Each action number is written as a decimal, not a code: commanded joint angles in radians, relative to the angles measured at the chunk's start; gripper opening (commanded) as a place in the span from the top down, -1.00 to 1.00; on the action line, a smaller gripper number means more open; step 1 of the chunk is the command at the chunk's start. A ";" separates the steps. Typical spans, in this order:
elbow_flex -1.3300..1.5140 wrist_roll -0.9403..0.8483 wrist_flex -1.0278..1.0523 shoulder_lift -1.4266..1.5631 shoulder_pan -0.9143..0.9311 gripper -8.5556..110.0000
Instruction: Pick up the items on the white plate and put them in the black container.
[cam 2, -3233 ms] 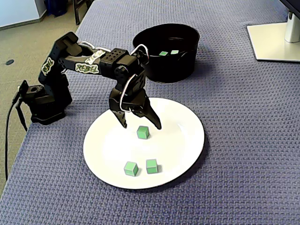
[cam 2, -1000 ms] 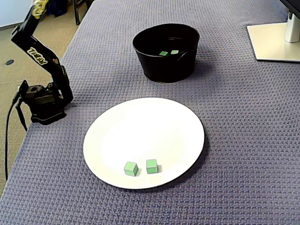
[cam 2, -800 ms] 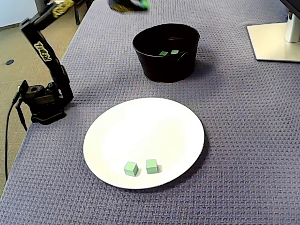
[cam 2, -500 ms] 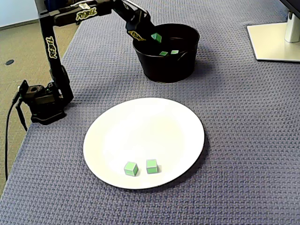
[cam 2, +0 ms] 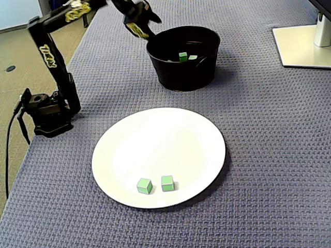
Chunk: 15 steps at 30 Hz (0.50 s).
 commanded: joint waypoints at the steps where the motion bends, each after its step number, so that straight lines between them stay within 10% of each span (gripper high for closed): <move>1: -0.273 -0.362 0.341 0.114 0.314 0.19; 15: -0.138 -0.857 0.051 -0.321 1.031 0.24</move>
